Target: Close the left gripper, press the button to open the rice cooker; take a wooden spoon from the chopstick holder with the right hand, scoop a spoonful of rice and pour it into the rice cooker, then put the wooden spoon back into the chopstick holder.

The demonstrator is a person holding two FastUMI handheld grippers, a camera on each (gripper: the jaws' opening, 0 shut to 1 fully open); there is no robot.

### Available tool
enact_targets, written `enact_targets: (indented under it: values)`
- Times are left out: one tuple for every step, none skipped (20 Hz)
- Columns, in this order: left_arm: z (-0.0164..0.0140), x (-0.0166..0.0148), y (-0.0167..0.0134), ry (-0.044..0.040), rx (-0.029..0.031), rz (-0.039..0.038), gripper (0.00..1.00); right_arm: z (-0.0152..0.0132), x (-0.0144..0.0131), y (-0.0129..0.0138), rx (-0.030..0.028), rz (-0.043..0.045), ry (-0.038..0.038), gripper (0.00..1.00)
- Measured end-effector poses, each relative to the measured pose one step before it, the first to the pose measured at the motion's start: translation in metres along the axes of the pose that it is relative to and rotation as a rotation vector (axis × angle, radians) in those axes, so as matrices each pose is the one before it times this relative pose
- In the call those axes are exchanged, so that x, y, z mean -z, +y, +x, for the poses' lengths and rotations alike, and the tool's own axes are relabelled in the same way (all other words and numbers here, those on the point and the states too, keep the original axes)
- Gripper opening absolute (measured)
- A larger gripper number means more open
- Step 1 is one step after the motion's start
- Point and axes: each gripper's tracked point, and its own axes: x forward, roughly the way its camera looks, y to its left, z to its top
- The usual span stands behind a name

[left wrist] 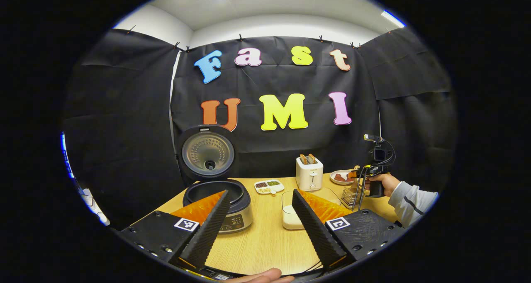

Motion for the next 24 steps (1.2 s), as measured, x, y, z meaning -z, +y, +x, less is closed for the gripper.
enact_targets:
  values:
    - [0.00129, -0.00013, -0.00036, -0.00242, 0.00026, 0.00515, 0.96, 0.00322, 0.00133, -0.00158, -0.00424, -0.00251, -0.00029, 0.62]
    - [0.00158, 0.00041, -0.00073, 0.00016, 0.00005, 0.00845, 0.96, 0.00136, 0.00322, -0.00148, 0.00038, -0.00021, 0.01448, 0.69]
    - [0.00042, 0.00093, -0.00029, 0.00207, -0.00024, 0.00886, 0.96, 0.00197, 0.00543, 0.00321, -0.01680, 0.00972, 0.01963, 0.60]
    - [-0.00052, 0.00150, 0.00065, -0.00112, 0.00200, 0.00993, 0.96, 0.00166, 0.00662, 0.00376, -0.01937, 0.01574, 0.02721, 0.67]
    - [-0.00118, 0.00035, -0.00084, -0.00362, -0.00027, 0.00942, 0.96, 0.00196, 0.00511, -0.00368, 0.01508, 0.00930, 0.01818, 0.66]
    - [-0.00115, -0.00076, 0.00049, -0.00412, -0.00028, 0.00632, 0.96, 0.00059, 0.00112, -0.00034, -0.00263, 0.00572, 0.00625, 0.53]
    - [-0.00168, -0.00093, -0.00092, -0.01044, 0.00507, 0.00606, 0.96, -0.00373, -0.00131, 0.00543, -0.02220, 0.01644, -0.00706, 0.48]
    - [-0.00091, 0.00030, 0.00186, -0.00893, 0.00130, 0.00503, 0.96, -0.00506, -0.00351, 0.00404, -0.00921, 0.01639, -0.01789, 0.27]
    - [-0.00062, 0.00057, 0.00330, -0.00266, -0.00906, 0.00417, 0.96, -0.00755, -0.00432, 0.00530, -0.01305, 0.01641, -0.01560, 0.20]
    - [-0.00049, 0.00248, 0.00635, 0.00426, -0.01663, 0.00528, 0.96, -0.00586, -0.00499, -0.00084, 0.01160, -0.00622, -0.02172, 0.18]
    - [-0.00039, 0.00253, 0.00592, 0.00721, -0.01679, 0.00096, 0.96, -0.00669, -0.00570, 0.00104, 0.01100, -0.01411, -0.02903, 0.16]
    - [-0.00120, 0.00127, 0.00335, 0.00255, -0.00522, -0.00508, 0.96, -0.00868, -0.00913, 0.00569, -0.00414, -0.02118, -0.02774, 0.14]
    - [-0.00071, 0.00055, -0.00125, -0.00026, 0.00285, -0.01040, 0.96, -0.00997, -0.00764, 0.00312, 0.00756, -0.02705, -0.02871, 0.13]
    - [-0.00173, 0.00098, 0.00101, -0.00059, 0.00487, -0.01331, 0.95, -0.00948, -0.00744, 0.00443, 0.00099, -0.02142, -0.02065, 0.13]
    - [-0.00236, 0.00042, 0.00185, -0.00180, 0.00390, -0.01282, 0.95, -0.01013, -0.00762, 0.00352, 0.00367, -0.01671, -0.01902, 0.13]
    - [-0.00151, 0.00113, 0.00200, -0.00401, 0.00071, -0.00769, 0.95, -0.00945, -0.00846, 0.00264, 0.00477, -0.01299, -0.02433, 0.13]
    - [-0.00305, 0.00045, 0.00453, -0.00423, -0.00416, -0.00410, 0.95, -0.01043, -0.00941, 0.00429, -0.00089, -0.01771, -0.02583, 0.13]
    - [-0.00143, 0.00096, 0.00404, -0.00121, -0.00339, -0.00297, 0.96, -0.00953, -0.00807, 0.00425, 0.00102, -0.02085, -0.02270, 0.13]
    - [-0.00133, 0.00166, 0.00297, 0.00254, -0.00269, -0.00378, 0.96, -0.00848, -0.00646, 0.00311, 0.00555, -0.01774, -0.01990, 0.13]
    - [-0.00191, 0.00032, 0.00183, 0.00048, 0.00075, -0.00416, 0.96, -0.00753, -0.00614, 0.00504, 0.00133, -0.01621, -0.01651, 0.13]
    - [-0.00055, -0.00098, 0.00054, -0.00076, 0.00452, -0.00424, 0.96, -0.00842, -0.00481, 0.00765, -0.00589, -0.01381, -0.01301, 0.13]
    - [-0.00079, 0.00029, -0.00007, -0.00081, 0.00608, -0.00327, 0.96, -0.00645, -0.00398, 0.00848, -0.00754, -0.01220, -0.00854, 0.13]
    - [-0.00234, -0.00050, 0.00076, -0.00313, 0.00534, -0.00343, 0.96, -0.00541, -0.00253, 0.00689, -0.00575, -0.00954, -0.00510, 0.13]
    - [-0.00109, -0.00034, 0.00208, -0.00316, 0.00384, -0.00210, 0.96, -0.00448, -0.00250, 0.00906, -0.00754, -0.00700, -0.00368, 0.13]
